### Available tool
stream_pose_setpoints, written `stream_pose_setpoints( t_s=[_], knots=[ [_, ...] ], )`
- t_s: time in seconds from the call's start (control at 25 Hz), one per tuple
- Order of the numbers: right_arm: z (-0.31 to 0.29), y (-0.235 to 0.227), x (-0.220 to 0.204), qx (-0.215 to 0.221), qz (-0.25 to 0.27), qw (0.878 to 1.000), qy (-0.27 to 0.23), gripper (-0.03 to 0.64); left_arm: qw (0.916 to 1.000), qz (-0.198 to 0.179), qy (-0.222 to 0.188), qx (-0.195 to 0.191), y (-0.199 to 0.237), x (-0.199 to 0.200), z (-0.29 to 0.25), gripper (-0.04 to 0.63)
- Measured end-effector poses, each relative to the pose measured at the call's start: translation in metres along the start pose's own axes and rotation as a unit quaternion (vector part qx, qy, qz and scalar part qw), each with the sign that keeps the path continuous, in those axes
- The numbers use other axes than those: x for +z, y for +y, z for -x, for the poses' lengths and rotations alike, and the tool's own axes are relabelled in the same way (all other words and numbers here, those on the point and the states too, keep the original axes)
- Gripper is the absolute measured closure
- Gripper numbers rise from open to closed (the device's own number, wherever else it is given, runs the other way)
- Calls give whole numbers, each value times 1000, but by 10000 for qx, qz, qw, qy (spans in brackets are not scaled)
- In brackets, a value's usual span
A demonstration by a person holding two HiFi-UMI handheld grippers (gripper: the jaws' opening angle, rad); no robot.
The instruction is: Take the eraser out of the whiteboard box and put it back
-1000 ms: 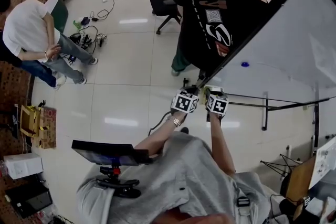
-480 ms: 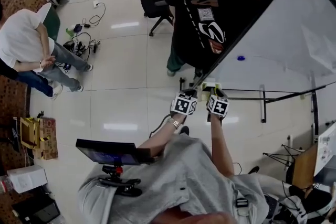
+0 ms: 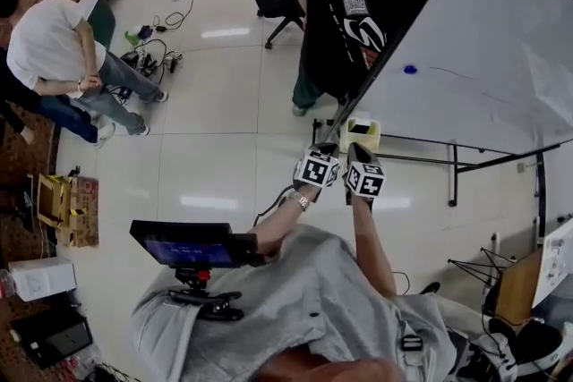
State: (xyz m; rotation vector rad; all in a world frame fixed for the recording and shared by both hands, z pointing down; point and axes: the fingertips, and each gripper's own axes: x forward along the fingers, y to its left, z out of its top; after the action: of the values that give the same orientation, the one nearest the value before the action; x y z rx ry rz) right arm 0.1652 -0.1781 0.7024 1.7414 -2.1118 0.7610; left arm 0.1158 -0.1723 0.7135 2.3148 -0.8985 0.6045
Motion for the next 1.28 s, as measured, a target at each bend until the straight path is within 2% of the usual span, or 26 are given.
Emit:
stream_pose_setpoints(
  t_s=[0.12, 0.24, 0.36, 0.52, 0.76, 1.08, 1.28],
  knots=[
    [23, 18, -5, 231, 149, 9996, -53, 614, 9995, 204, -63, 251, -7, -13, 13, 591],
    [63, 10, -22, 166, 166, 9997, -47, 614, 9986, 319, -72, 406, -40, -37, 19, 592],
    [93, -9, -53, 9, 12, 9998, 196, 614, 9982, 220, 7, 562, -77, -72, 20, 589],
    [113, -21, -85, -172, -121, 9982, 559, 615, 9969, 129, 148, 765, -99, -99, 34, 589],
    [122, 7, -88, 57, -114, 9983, 565, 615, 9939, 52, -9, 1106, -88, -90, 64, 589],
    [105, 19, -77, 253, -124, 9986, 444, 614, 9946, 67, -63, 1033, -80, -82, 63, 588],
    [115, 52, -81, 178, -80, 9984, 535, 594, 9949, 75, -27, 1001, -66, -87, 91, 566]
  ],
)
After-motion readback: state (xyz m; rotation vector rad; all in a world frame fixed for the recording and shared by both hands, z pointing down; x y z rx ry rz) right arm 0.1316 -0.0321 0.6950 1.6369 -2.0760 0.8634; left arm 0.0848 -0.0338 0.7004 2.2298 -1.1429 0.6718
